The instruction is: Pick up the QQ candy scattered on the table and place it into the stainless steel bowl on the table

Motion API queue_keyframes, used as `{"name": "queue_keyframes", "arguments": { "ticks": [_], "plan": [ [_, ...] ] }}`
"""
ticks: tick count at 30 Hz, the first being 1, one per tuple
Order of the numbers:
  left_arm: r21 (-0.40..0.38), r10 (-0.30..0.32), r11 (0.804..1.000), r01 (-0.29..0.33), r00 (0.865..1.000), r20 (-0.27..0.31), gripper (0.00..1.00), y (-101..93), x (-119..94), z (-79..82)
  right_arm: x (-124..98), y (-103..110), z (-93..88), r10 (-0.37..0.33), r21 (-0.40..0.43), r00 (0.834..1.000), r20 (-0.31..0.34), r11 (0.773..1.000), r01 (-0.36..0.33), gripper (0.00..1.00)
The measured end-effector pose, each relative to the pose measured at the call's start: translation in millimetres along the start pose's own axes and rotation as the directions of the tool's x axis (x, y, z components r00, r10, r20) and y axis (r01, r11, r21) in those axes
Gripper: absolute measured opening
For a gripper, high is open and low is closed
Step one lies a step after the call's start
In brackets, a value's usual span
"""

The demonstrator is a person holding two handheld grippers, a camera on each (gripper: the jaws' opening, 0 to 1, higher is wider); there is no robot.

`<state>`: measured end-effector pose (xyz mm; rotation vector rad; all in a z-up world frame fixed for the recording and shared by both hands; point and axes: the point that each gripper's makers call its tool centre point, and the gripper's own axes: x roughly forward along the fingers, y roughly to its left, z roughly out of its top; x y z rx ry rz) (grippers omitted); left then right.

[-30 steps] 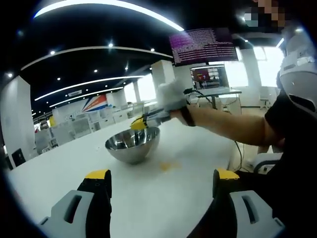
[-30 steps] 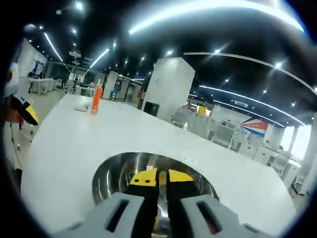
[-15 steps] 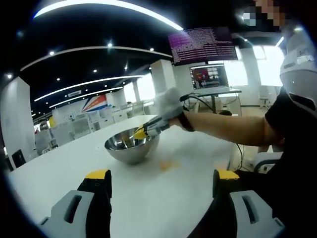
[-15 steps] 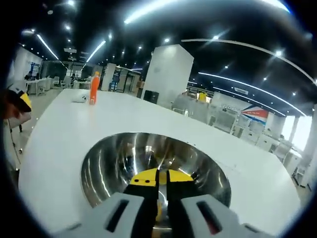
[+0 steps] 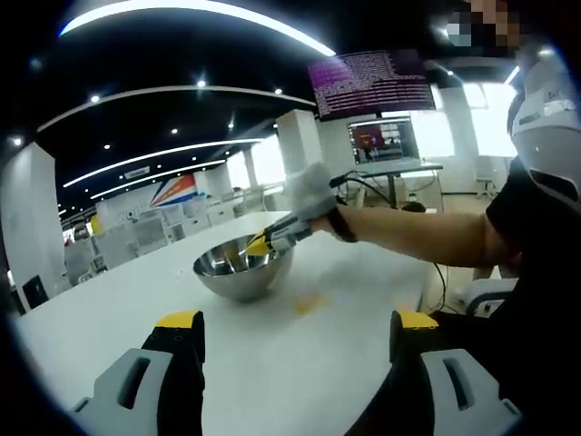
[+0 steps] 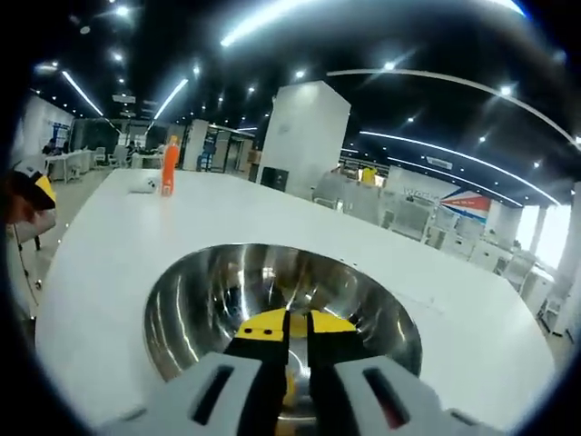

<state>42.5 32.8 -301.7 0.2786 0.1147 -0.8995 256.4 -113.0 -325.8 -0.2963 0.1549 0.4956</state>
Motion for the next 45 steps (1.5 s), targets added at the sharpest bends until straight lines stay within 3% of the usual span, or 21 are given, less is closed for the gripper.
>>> {"name": "queue_keyframes", "arguments": {
  "ticks": [1, 2, 22, 24, 26, 27, 30, 32, 34, 37, 42, 43, 45],
  "plan": [
    [-0.001, 0.001, 1.000, -0.001, 1.000, 0.001, 0.84, 0.4, -0.1, 0.1, 0.7, -1.1, 1.7, 0.000, 0.019, 1.000, 0.011, 1.000, 0.000, 0.31],
    [-0.002, 0.001, 1.000, -0.001, 1.000, 0.002, 0.84, 0.7, -0.1, 0.2, 1.0, -0.4, 2.4, 0.009, 0.030, 1.000, 0.018, 1.000, -0.010, 0.36],
    [0.002, 0.005, 1.000, -0.005, 1.000, -0.002, 0.84, 1.2, -2.1, -0.9, 0.7, -3.1, 2.7, -0.006, 0.034, 0.999, 0.041, 0.999, 0.004, 0.31],
    [-0.001, 0.010, 1.000, -0.010, 1.000, -0.003, 0.84, 2.9, -2.9, -2.1, -3.2, -9.8, 9.0, -0.060, -0.042, 0.996, 0.067, 0.997, 0.062, 0.30],
    [-0.004, 0.011, 1.000, -0.011, 1.000, 0.000, 0.84, 3.4, -3.2, -2.2, -9.2, -9.9, 22.5, -0.097, -0.201, 0.986, 0.139, 0.972, 0.124, 0.29],
    [-0.005, 0.011, 1.000, -0.011, 1.000, 0.000, 0.84, 3.6, -3.0, -2.5, -13.7, -7.7, 29.6, -0.110, -0.278, 0.978, 0.177, 0.948, 0.157, 0.29],
    [-0.003, 0.009, 1.000, -0.009, 1.000, -0.005, 0.84, 3.9, -1.8, -3.7, -24.3, 1.7, 42.1, -0.136, -0.491, 0.962, 0.236, 0.838, 0.239, 0.29],
    [-0.003, 0.009, 1.000, -0.009, 1.000, -0.005, 0.84, 4.1, -1.3, -3.8, -26.9, 6.0, 46.6, -0.138, -0.569, 0.958, 0.250, 0.780, 0.260, 0.30],
    [-0.005, 0.007, 1.000, -0.007, 1.000, -0.004, 0.84, 3.7, -0.8, -3.4, -36.5, 23.5, 51.4, -0.104, -0.609, 0.957, 0.272, 0.751, 0.255, 0.31],
    [-0.004, 0.005, 1.000, -0.005, 1.000, -0.004, 0.84, 2.8, -0.2, -3.1, -44.9, 33.3, 58.3, -0.082, -0.623, 0.951, 0.297, 0.739, 0.258, 0.33],
    [-0.003, 0.005, 1.000, -0.005, 1.000, -0.004, 0.84, 1.8, 0.1, -2.5, -59.7, 37.1, 79.3, -0.068, -0.601, 0.940, 0.334, 0.753, 0.268, 0.34],
    [-0.003, 0.005, 1.000, -0.005, 1.000, -0.003, 0.84, 1.6, -0.1, -2.0, -62.6, 36.9, 83.6, -0.070, -0.593, 0.938, 0.341, 0.758, 0.272, 0.34],
    [-0.002, 0.005, 1.000, -0.005, 1.000, 0.000, 0.84, 1.3, -0.7, -0.8, -74.7, 38.0, 96.7, -0.060, -0.543, 0.925, 0.374, 0.795, 0.271, 0.34]
  ]
}}
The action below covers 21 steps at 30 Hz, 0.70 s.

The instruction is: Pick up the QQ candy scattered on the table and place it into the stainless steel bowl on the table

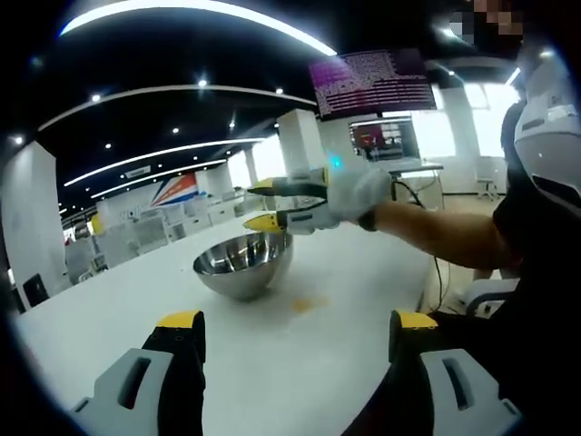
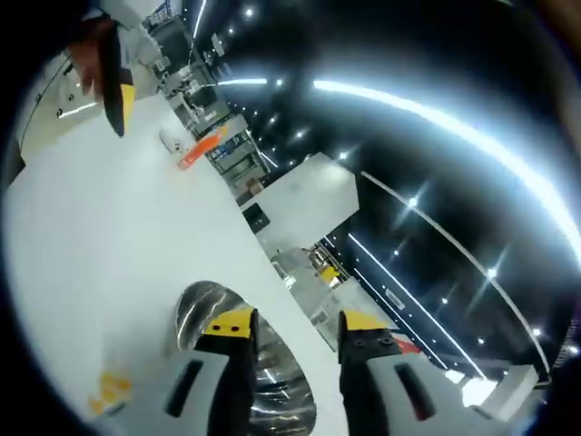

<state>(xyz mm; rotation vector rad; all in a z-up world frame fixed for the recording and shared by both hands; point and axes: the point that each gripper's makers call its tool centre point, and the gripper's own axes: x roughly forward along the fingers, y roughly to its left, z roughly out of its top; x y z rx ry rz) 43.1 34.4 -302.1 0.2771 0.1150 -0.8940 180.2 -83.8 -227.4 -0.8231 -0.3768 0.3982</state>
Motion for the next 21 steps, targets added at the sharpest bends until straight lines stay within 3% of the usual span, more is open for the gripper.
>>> {"name": "queue_keyframes", "arguments": {
  "ticks": [3, 7, 13, 17, 21],
  "plan": [
    [0.000, 0.004, 1.000, -0.004, 1.000, 0.002, 0.84, 0.7, -1.3, 0.8, -10.3, -12.5, 16.1, -0.015, 0.101, 0.999, 0.041, 0.995, 0.011, 0.35],
    [0.001, 0.004, 1.000, -0.004, 1.000, -0.003, 0.84, 1.1, -0.2, 0.2, -21.9, -45.8, 31.5, -0.075, 0.218, 0.995, 0.066, 0.974, 0.059, 0.35],
    [0.008, -0.004, 1.000, 0.004, 1.000, 0.008, 0.84, -1.3, 1.9, 5.4, -47.2, -84.1, 75.3, -0.113, 0.441, 0.978, 0.175, 0.897, 0.025, 0.35],
    [0.010, -0.003, 1.000, 0.003, 1.000, 0.008, 0.84, -0.6, 1.8, 6.1, -66.5, -92.2, 93.8, -0.120, 0.502, 0.967, 0.225, 0.865, -0.009, 0.33],
    [0.010, -0.003, 1.000, 0.003, 1.000, 0.005, 0.84, 0.3, 2.0, 6.1, -83.6, -79.9, 99.9, -0.091, 0.519, 0.968, 0.234, 0.854, -0.045, 0.33]
  ]
}}
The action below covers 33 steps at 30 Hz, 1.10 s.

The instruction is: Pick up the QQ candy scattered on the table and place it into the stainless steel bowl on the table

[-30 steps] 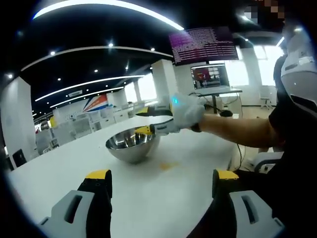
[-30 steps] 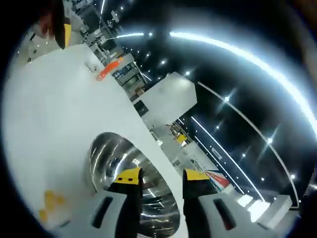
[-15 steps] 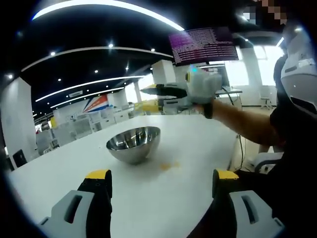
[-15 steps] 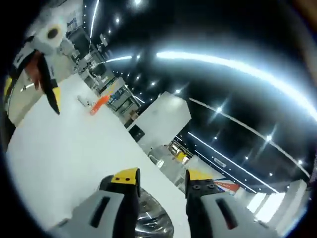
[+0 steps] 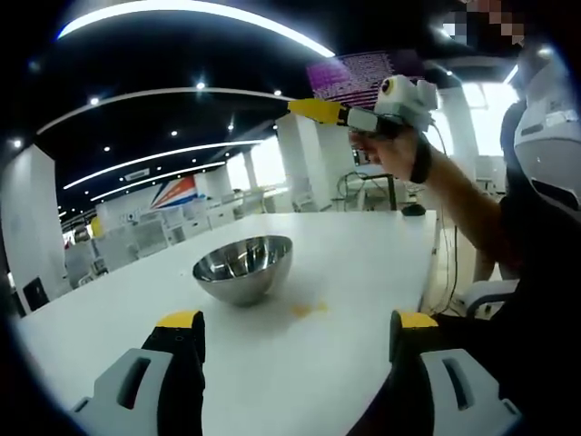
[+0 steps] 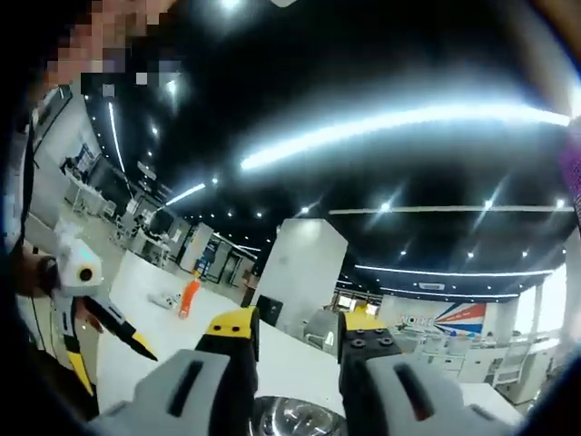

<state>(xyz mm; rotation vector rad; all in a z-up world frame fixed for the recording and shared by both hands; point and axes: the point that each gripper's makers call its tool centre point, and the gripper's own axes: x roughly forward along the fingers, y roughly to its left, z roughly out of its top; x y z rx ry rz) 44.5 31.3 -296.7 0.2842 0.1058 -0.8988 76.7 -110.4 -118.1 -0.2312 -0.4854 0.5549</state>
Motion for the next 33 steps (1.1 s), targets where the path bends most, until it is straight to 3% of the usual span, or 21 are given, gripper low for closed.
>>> {"name": "queue_keyframes", "arguments": {
  "ticks": [3, 5, 10, 18, 24, 27, 33],
  "plan": [
    [0.001, -0.002, 1.000, 0.002, 1.000, 0.004, 0.84, 0.2, 0.5, 1.9, -8.8, 11.9, -11.4, 0.014, 0.004, 1.000, -0.028, 1.000, -0.014, 0.33],
    [0.003, -0.002, 1.000, 0.002, 1.000, 0.005, 0.84, 0.5, 1.3, 3.2, -14.2, 20.6, -29.0, 0.035, 0.004, 0.996, -0.086, 0.999, -0.035, 0.33],
    [0.005, -0.008, 1.000, 0.008, 1.000, 0.008, 0.85, -1.5, 2.6, 5.4, -23.6, 31.4, -66.9, 0.052, 0.040, 0.985, -0.162, 0.998, -0.046, 0.34],
    [0.006, -0.011, 1.000, 0.011, 1.000, 0.003, 0.85, -3.9, 3.9, 4.4, -39.6, 52.8, -134.0, 0.071, 0.116, 0.953, -0.295, 0.992, -0.038, 0.33],
    [0.004, -0.009, 1.000, 0.009, 1.000, 0.001, 0.85, -5.4, 4.4, 2.7, -51.1, 63.2, -189.7, 0.078, 0.147, 0.908, -0.411, 0.989, -0.018, 0.31],
    [0.001, -0.013, 1.000, 0.013, 1.000, 0.003, 0.85, -6.9, 4.3, 2.2, -60.6, 68.9, -221.6, 0.085, 0.163, 0.864, -0.497, 0.987, -0.004, 0.31],
    [-0.001, -0.008, 1.000, 0.008, 1.000, -0.003, 0.84, -6.3, 3.7, -0.8, -69.3, 79.2, -249.2, 0.111, 0.216, 0.821, -0.560, 0.976, 0.015, 0.22]
  ]
}}
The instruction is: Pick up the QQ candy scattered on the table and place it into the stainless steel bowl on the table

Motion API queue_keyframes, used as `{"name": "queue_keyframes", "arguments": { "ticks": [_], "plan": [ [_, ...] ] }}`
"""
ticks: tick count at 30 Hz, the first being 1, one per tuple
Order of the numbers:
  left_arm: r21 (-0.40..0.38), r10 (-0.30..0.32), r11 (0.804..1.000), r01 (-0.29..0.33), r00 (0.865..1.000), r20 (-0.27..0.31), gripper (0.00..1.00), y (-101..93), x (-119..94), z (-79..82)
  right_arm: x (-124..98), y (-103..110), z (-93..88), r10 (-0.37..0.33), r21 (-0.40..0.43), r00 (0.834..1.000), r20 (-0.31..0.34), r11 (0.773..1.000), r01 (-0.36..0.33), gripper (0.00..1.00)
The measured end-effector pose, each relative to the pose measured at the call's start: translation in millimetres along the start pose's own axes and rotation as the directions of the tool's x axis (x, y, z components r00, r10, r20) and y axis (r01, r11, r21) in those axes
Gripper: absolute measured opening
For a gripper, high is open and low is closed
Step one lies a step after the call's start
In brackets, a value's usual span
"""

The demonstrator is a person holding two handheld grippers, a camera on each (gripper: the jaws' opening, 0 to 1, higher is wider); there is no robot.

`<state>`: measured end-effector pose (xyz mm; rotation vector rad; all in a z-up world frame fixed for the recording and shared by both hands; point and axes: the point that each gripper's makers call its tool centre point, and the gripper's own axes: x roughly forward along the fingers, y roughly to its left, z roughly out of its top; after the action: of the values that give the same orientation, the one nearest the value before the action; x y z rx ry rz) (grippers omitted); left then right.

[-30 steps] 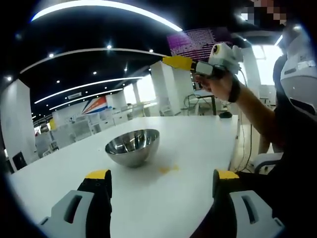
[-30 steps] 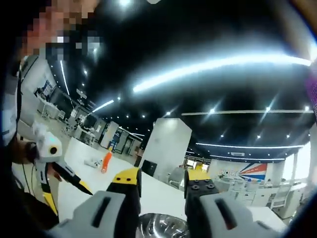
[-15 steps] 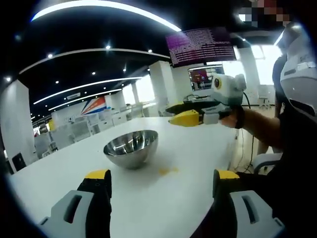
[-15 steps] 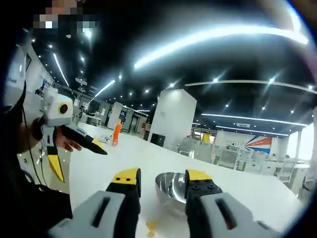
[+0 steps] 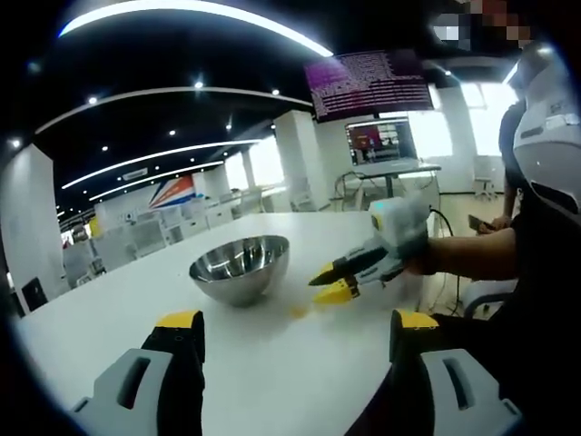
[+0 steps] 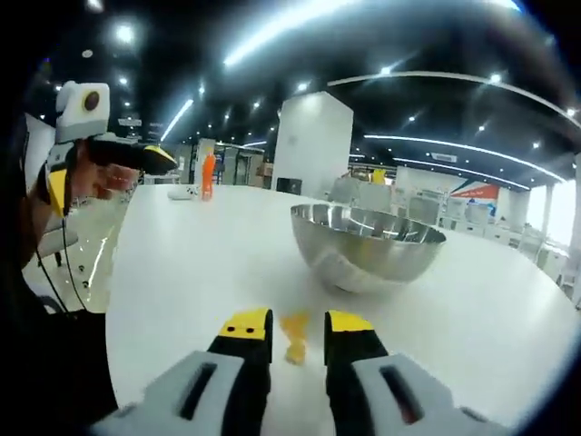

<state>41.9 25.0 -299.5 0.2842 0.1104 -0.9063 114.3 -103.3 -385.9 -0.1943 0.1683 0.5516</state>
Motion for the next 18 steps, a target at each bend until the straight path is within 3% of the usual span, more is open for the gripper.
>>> {"name": "queue_keyframes", "arguments": {
  "ticks": [6, 18],
  "plan": [
    [-0.002, -0.001, 1.000, 0.001, 1.000, -0.002, 0.84, 0.2, 1.1, -1.5, 1.0, 5.0, -13.8, 0.011, 0.018, 0.999, -0.040, 1.000, -0.010, 0.22],
    [-0.002, -0.007, 1.000, 0.007, 1.000, -0.005, 0.84, -1.1, 3.4, -2.4, 2.6, 1.3, -20.3, 0.000, 0.011, 0.998, -0.058, 1.000, 0.001, 0.18]
  ]
}}
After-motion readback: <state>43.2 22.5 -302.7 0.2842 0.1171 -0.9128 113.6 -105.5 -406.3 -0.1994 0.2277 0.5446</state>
